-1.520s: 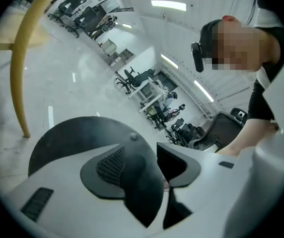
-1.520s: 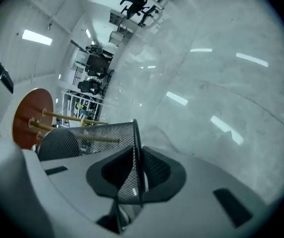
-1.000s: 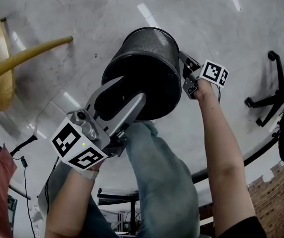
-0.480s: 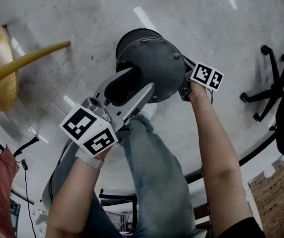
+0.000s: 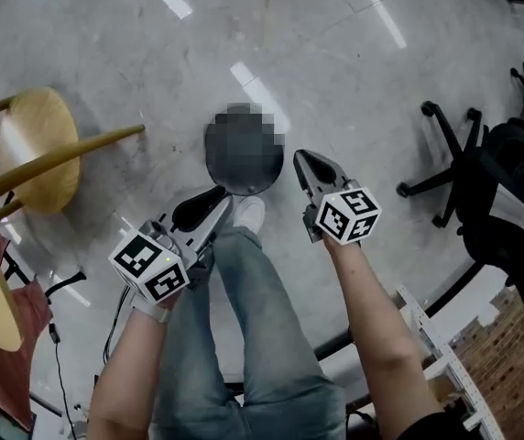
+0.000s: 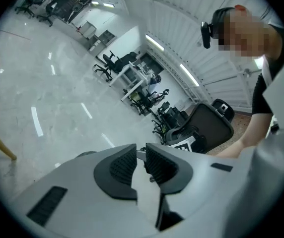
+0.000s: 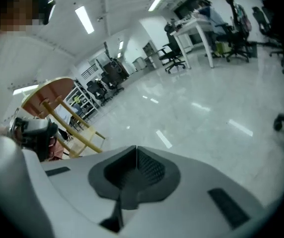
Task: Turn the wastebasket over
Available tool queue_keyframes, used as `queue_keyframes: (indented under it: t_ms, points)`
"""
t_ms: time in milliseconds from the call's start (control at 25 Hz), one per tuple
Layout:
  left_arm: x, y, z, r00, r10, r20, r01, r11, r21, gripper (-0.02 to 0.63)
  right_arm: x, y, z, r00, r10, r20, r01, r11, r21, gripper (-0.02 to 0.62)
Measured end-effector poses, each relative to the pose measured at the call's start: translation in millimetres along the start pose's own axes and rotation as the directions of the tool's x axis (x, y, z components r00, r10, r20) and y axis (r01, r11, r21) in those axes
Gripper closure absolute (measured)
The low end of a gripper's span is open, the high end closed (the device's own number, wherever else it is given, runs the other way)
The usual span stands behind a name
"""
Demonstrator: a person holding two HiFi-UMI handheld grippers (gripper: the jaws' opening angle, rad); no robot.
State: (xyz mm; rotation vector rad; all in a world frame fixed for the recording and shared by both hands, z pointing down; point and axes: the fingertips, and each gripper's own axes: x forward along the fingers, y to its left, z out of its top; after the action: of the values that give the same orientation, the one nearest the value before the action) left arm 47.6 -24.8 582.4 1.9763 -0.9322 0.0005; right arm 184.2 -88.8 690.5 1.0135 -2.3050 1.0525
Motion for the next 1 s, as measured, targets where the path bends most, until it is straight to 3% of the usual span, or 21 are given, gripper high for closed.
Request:
queue_keyframes:
  t_ms: [120,320,520,760,880,1000]
  points:
    - [-19.5,-37.6,33.9,1.0,-0.021,0.005,0.021,0.998,0.052,0.582,-44.4,59.1,41.1,0.999,0.009,0.039,-0.006,0.996,-0.092,0.584]
    - [-45.7,-111.2,91.4,0.995,-0.095,-0.008,0.095,0.986,0.14,0.592,-115.8,149.8,115.2,0.987,0.045,0.154,-0.02,0.987,-0.157,0.584]
    - [-90.7,-169.9,146.3,0.996,-0.091,-0.015,0.091,0.944,0.317,0.592,-186.0,230.5,189.0,0.951,0.081,0.297,-0.034,0.987,-0.16,0.584]
    - [-158.3,-250.9,210.3,0.987,-0.127,0.099,0.079,0.917,0.391,0.592,-266.6,312.4,250.8,0.921,0.075,0.383,-0.001,0.982,-0.189,0.584]
    - [-183.2,-284.8,237.5,0.985,-0.122,0.122,0.051,0.882,0.469,0.592,-296.5,348.0,282.2,0.904,0.077,0.421,0.016,0.977,-0.212,0.584]
    - [-203.1,-318.5,264.8,0.977,-0.166,0.134,0.073,0.851,0.519,0.592,-325.3,377.6,312.6,0.88,0.094,0.466,0.034,0.966,-0.258,0.584]
